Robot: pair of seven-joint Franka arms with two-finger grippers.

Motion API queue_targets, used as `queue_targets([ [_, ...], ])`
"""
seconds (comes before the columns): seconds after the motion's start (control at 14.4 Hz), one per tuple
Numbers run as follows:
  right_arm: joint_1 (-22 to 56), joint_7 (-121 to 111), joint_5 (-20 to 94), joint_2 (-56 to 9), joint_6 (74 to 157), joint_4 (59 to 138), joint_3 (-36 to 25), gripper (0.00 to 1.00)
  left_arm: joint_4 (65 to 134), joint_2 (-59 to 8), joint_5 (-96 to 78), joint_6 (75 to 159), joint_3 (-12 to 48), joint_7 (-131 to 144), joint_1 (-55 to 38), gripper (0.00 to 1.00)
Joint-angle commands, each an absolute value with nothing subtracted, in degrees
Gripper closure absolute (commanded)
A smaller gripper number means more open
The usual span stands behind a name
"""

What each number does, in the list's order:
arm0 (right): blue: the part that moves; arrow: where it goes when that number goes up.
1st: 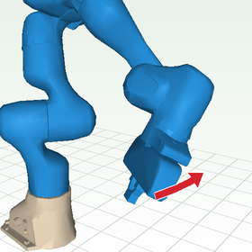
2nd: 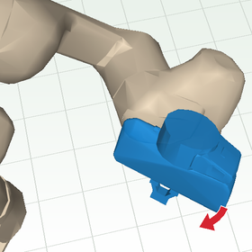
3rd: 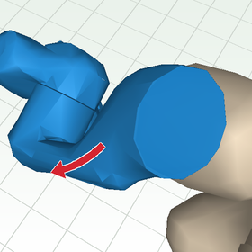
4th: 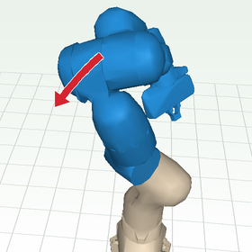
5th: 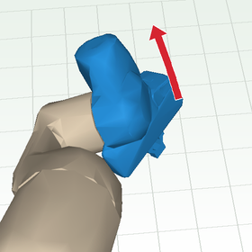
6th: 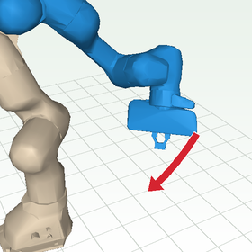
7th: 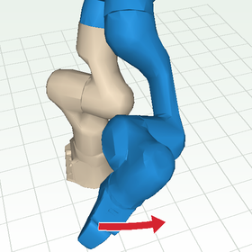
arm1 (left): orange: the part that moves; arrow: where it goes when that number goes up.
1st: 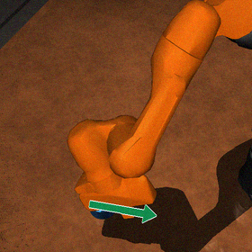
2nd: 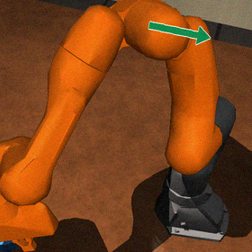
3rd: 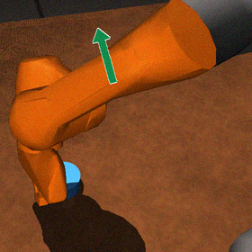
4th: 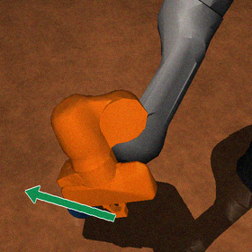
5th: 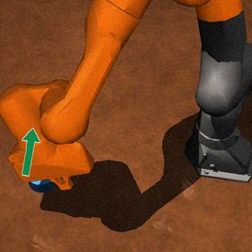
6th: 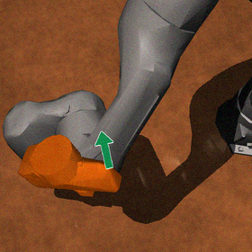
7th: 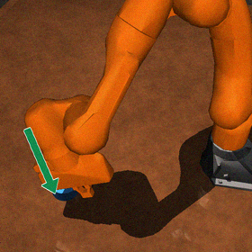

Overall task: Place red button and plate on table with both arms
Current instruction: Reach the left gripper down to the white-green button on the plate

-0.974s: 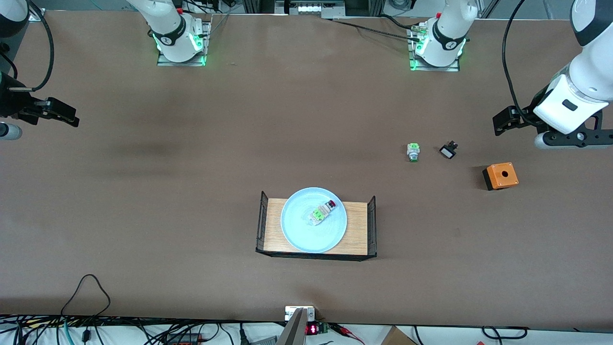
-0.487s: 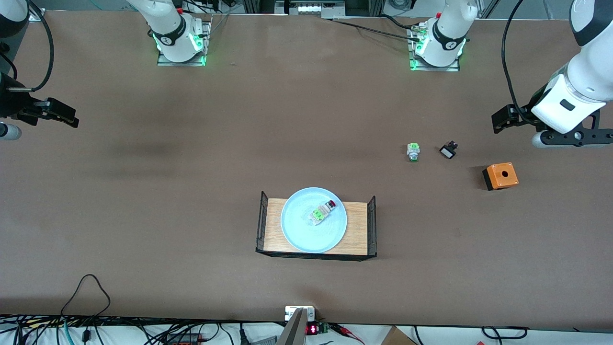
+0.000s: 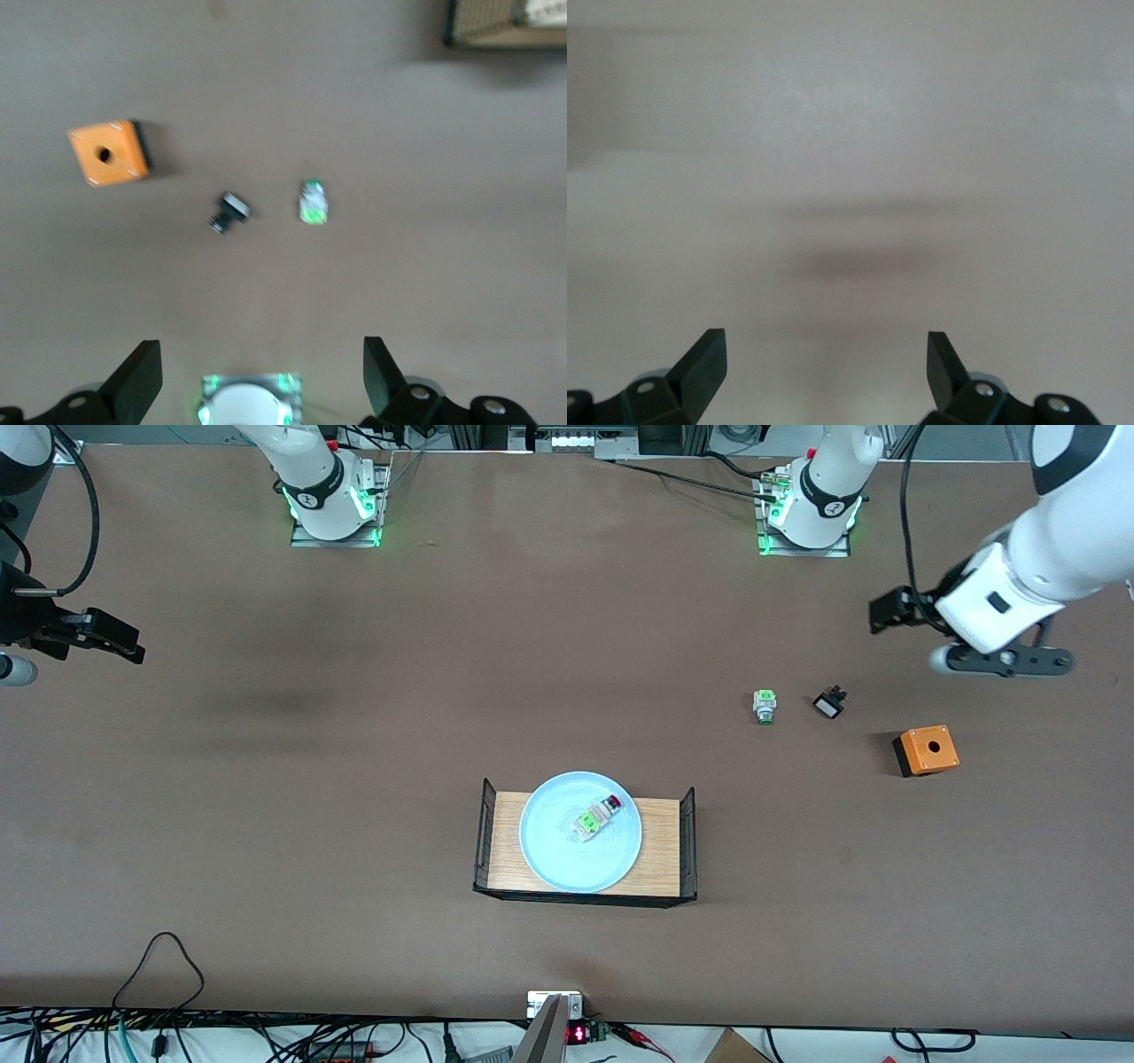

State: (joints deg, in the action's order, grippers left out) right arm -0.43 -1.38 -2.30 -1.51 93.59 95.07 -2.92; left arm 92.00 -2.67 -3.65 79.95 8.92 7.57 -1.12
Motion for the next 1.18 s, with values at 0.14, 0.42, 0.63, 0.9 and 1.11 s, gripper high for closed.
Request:
queue_targets([
  [0.14,-1.0,-1.9,-1.2,-1.1,94.0,95.4,-2.7,0.0,90.3,-5.4,-4.8,78.2,17.5,7.6,-1.4,0.0],
  [0.42,-1.2,-1.9,-1.2,-0.7,93.4,95.6,-2.7,0.0,88.7,-11.4,-4.9,91.3,24.7,7.2,-1.6,0.0],
  [0.63,-1.3,-1.9,-1.2,-0.7,93.7,95.7,-2.7,0.0,81.9,-18.7,-4.7,98.2,26.4,7.3,-5.2,0.0],
  [0.9,-1.2,-2.5,-1.3,-0.8,93.3,95.6,-2.6,0.0,74.4,-27.8,1.5,108.9,25.8,7.3,-12.5,0.0],
  [1.11,-1.2,-2.8,-1.4,-0.7,93.3,95.6,-2.6,0.0,70.6,-33.7,8.5,115.5,25.7,7.6,-15.6,0.0],
])
